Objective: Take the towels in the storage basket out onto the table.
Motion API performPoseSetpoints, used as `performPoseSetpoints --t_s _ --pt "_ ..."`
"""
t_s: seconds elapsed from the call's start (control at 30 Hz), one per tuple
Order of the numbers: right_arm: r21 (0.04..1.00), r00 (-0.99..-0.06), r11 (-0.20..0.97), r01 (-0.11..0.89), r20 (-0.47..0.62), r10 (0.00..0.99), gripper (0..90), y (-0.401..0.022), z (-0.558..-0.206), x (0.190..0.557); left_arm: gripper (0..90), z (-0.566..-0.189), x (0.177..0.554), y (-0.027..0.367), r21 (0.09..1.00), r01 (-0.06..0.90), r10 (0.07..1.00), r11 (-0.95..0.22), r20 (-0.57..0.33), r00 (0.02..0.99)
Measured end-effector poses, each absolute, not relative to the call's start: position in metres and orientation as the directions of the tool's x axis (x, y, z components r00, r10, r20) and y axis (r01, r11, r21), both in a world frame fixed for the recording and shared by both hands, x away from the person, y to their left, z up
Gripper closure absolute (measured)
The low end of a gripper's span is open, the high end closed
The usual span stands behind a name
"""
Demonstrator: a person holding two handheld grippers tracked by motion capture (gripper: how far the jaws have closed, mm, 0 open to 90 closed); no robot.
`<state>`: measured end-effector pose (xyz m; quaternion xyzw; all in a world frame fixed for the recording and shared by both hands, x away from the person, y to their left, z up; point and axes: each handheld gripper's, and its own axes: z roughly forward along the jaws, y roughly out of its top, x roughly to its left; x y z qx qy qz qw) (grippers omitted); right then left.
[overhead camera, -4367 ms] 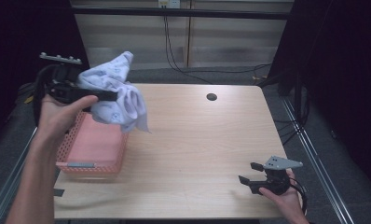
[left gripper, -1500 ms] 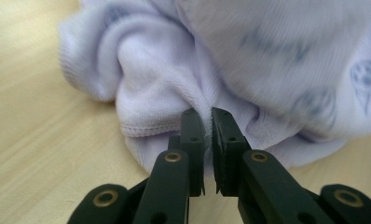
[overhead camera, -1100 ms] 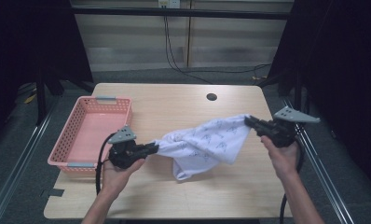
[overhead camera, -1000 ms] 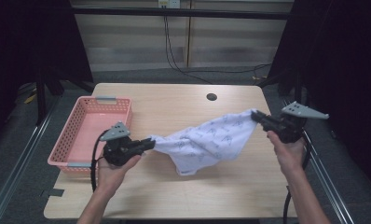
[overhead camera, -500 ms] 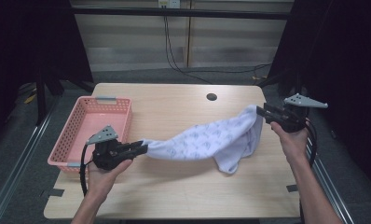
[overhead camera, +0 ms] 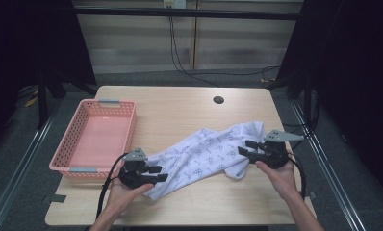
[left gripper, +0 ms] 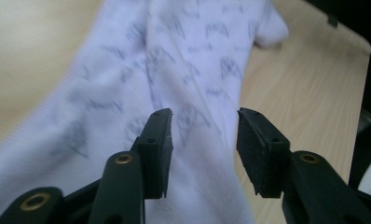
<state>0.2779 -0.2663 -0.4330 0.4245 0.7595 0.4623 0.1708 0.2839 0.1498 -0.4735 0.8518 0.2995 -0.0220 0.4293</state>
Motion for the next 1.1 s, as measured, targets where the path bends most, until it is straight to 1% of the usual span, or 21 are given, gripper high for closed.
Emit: performPoseSetpoints --t_s 0.03,0.1,0.13,0.17,0.2,0.23,0.27,0.3,0.33,0.4,0.5,0.53,0.57,0.6,0.7,0.83,0.87,0.93,0.97,1.07,1.1 --pt "0.835 -0.596 0.224 0.503 0.147 0.789 56.4 -0.26 -0.445 0.276 48.2 -0.479 0.282 0.144 0.705 0.518 0.472 -0.484 -0.289 0.833" --pt "0.819 -0.616 0.246 0.517 0.157 0.772 56.3 -0.253 -0.455 0.277 45.4 -0.483 0.282 0.139 0.698 0.516 0.459 -0.496 -0.293 0.839" --pt "0.819 -0.616 0.246 0.517 0.157 0.772 56.3 -0.253 -0.455 0.277 45.4 -0.483 0.282 0.139 0.698 0.516 0.459 -0.496 -0.293 0.839" --pt "0.803 -0.627 0.266 0.533 0.164 0.762 55.7 -0.246 -0.463 0.277 48.4 -0.486 0.281 0.133 0.676 0.518 0.492 -0.524 -0.256 0.832" --pt "0.803 -0.636 0.277 0.528 0.157 0.756 55.1 -0.242 -0.466 0.278 54.3 -0.488 0.281 0.131 0.665 0.516 0.504 -0.54 -0.235 0.831" --pt "0.799 -0.637 0.279 0.533 0.162 0.753 54.8 -0.24 -0.467 0.278 63.5 -0.488 0.281 0.131 0.665 0.516 0.504 -0.54 -0.235 0.831" --pt "0.799 -0.643 0.28 0.532 0.166 0.748 54.6 -0.239 -0.468 0.279 75.6 -0.49 0.279 0.13 0.666 0.493 0.511 -0.56 -0.191 0.838" --pt "0.799 -0.643 0.28 0.532 0.166 0.748 54.6 -0.239 -0.468 0.279 82.0 -0.49 0.279 0.13 0.666 0.493 0.511 -0.56 -0.191 0.838" --pt "0.803 -0.649 0.274 0.53 0.176 0.74 54.3 -0.237 -0.468 0.278 83.9 -0.486 0.281 0.131 0.677 0.519 0.483 -0.522 -0.267 0.834" --pt "0.803 -0.655 0.272 0.53 0.184 0.733 54.4 -0.237 -0.468 0.276 84.5 -0.48 0.279 0.132 0.701 0.544 0.451 -0.46 -0.343 0.824" --pt "0.8 -0.676 0.283 0.529 0.196 0.711 53.4 -0.234 -0.47 0.272 84.7 -0.46 0.276 0.129 0.754 0.529 0.378 -0.39 -0.392 0.838" --pt "0.8 -0.681 0.287 0.527 0.196 0.706 52.6 -0.232 -0.47 0.271 84.6 -0.46 0.276 0.129 0.754 0.529 0.378 -0.39 -0.392 0.838" --pt "0.8 -0.681 0.287 0.527 0.196 0.706 52.6 -0.232 -0.47 0.271 84.6 -0.453 0.277 0.128 0.77 0.526 0.356 -0.361 -0.407 0.841" --pt "0.803 -0.697 0.289 0.521 0.204 0.687 51.4 -0.227 -0.469 0.268 84.6 -0.438 0.28 0.124 0.795 0.524 0.338 -0.305 -0.424 0.84" --pt "0.819 -0.733 0.296 0.491 0.206 0.648 48.8 -0.217 -0.463 0.26 84.5 -0.419 0.289 0.117 0.818 0.498 0.344 -0.287 -0.397 0.851" --pt "0.832 -0.765 0.298 0.468 0.213 0.608 45.1 -0.206 -0.46 0.254 84.5 -0.408 0.302 0.11 0.819 0.511 0.345 -0.262 -0.415 0.842" --pt "0.833 -0.782 0.315 0.455 0.205 0.588 41.5 -0.199 -0.461 0.252 84.5 -0.404 0.309 0.106 0.819 0.519 0.34 -0.244 -0.429 0.837" --pt "0.833 -0.782 0.322 0.45 0.194 0.593 39.2 -0.193 -0.462 0.253 84.5 -0.399 0.311 0.102 0.825 0.524 0.301 -0.211 -0.456 0.838" --pt "0.835 -0.782 0.321 0.446 0.189 0.594 38.7 -0.191 -0.463 0.255 84.5 -0.396 0.31 0.098 0.829 0.518 0.292 -0.211 -0.453 0.842" --pt "0.838 -0.767 0.309 0.45 0.186 0.614 39.3 -0.186 -0.464 0.264 84.1 -0.388 0.305 0.09 0.839 0.493 0.259 -0.23 -0.435 0.862" --pt "0.843 -0.763 0.302 0.446 0.181 0.621 44.8 -0.186 -0.464 0.266 83.9 -0.385 0.303 0.089 0.841 0.487 0.251 -0.234 -0.432 0.866"
